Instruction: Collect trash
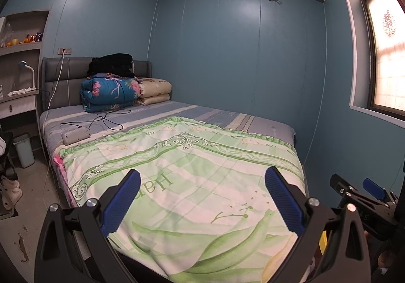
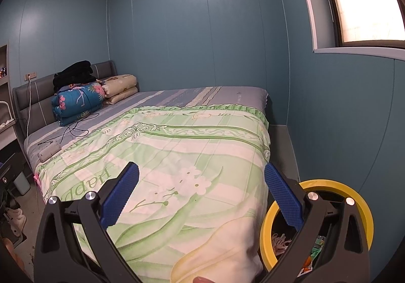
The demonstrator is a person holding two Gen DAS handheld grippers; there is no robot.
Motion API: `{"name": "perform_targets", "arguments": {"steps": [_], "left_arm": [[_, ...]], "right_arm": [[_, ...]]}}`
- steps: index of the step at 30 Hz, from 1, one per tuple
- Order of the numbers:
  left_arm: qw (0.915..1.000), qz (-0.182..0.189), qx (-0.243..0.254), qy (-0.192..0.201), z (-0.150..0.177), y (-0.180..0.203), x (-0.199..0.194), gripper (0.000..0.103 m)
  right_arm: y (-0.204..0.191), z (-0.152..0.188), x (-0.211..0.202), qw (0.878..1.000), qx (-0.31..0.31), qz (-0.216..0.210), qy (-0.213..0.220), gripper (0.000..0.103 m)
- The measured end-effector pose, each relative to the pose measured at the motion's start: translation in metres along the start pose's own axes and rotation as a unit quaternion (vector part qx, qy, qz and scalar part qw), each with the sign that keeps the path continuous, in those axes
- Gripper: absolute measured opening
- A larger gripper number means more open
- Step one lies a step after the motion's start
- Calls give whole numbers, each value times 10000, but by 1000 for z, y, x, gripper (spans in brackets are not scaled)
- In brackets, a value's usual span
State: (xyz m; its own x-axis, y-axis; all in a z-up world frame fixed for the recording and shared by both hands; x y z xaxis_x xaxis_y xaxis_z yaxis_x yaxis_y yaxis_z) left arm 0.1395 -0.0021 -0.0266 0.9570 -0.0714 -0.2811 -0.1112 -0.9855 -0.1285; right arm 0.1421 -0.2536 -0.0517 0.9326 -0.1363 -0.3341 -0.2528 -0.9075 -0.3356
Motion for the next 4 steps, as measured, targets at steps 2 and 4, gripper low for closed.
{"name": "perform_targets", "arguments": {"steps": [2,4], "left_arm": [[10000,-35,22,-3,0,0,0,95],[10000,-37,35,2,0,1,0,95]], "right_arm": [[1,0,0,10000,15,15,-1,95],[2,-1,1,10000,37,30,-8,95]]}}
Point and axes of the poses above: each gripper's, at about its wrist camera, not at the fingertips, and x roughly the way its jaws point, y to its right, z to its underside, the point moved 10 cm from there along x, roughly the way its jaws point, and after that the axes turned 15 degrees about x, right-handed, at the moved point
